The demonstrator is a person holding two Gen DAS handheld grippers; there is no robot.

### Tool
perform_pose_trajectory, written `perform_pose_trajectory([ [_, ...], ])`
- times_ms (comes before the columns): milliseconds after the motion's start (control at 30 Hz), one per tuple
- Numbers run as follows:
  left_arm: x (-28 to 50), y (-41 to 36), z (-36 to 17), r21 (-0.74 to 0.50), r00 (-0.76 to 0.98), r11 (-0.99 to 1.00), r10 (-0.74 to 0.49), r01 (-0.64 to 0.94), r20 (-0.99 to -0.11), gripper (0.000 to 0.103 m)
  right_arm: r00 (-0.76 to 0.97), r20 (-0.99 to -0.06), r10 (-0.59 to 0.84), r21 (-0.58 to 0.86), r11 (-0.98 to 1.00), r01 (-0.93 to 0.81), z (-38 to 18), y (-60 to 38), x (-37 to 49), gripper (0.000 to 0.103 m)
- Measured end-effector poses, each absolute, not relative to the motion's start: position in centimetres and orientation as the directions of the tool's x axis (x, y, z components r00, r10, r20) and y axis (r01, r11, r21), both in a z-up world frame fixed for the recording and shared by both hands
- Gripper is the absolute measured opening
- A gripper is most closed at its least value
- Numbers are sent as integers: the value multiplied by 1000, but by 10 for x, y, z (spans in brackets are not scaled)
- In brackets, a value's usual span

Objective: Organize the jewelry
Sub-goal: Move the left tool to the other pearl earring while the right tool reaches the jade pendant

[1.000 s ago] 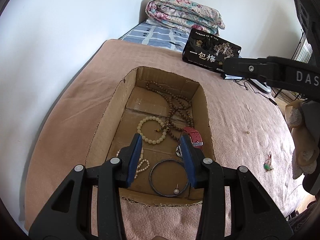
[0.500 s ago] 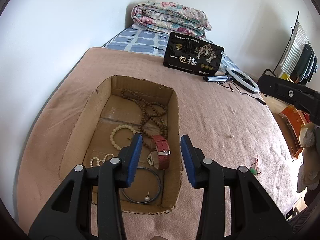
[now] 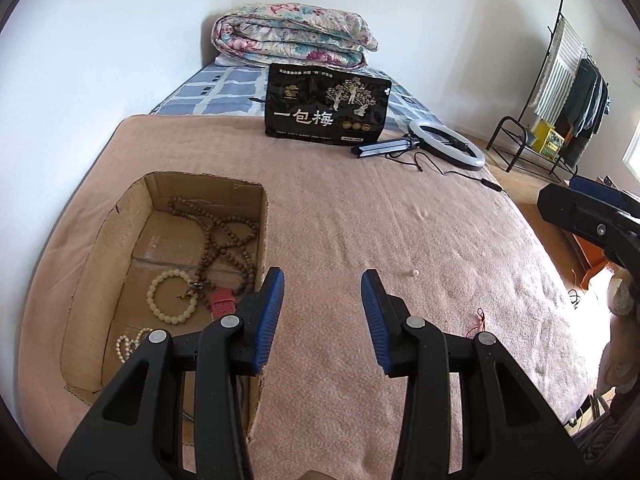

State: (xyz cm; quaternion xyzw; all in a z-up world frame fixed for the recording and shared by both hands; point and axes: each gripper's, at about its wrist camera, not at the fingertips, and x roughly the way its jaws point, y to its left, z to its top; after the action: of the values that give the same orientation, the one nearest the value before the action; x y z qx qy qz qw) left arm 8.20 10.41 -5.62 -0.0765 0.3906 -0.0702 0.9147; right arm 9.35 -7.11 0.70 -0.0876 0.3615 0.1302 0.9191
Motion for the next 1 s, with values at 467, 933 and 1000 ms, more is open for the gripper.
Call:
perform_pose_trajectory([
  [467, 105, 49, -61, -212, 652, 965, -262, 157, -711, 40, 728, -676, 114, -99, 965, -244, -5, -135, 85, 103],
  [933, 133, -2, -98, -194, 580, 952, -299, 236, -758, 40, 636, -763, 112, -31, 977, -209, -78, -205, 89, 93],
  [1000, 136, -10, -105, -181, 568, 948, -302, 261, -765, 40, 604, -786, 131, -19, 971, -237, -93, -206, 85, 87],
])
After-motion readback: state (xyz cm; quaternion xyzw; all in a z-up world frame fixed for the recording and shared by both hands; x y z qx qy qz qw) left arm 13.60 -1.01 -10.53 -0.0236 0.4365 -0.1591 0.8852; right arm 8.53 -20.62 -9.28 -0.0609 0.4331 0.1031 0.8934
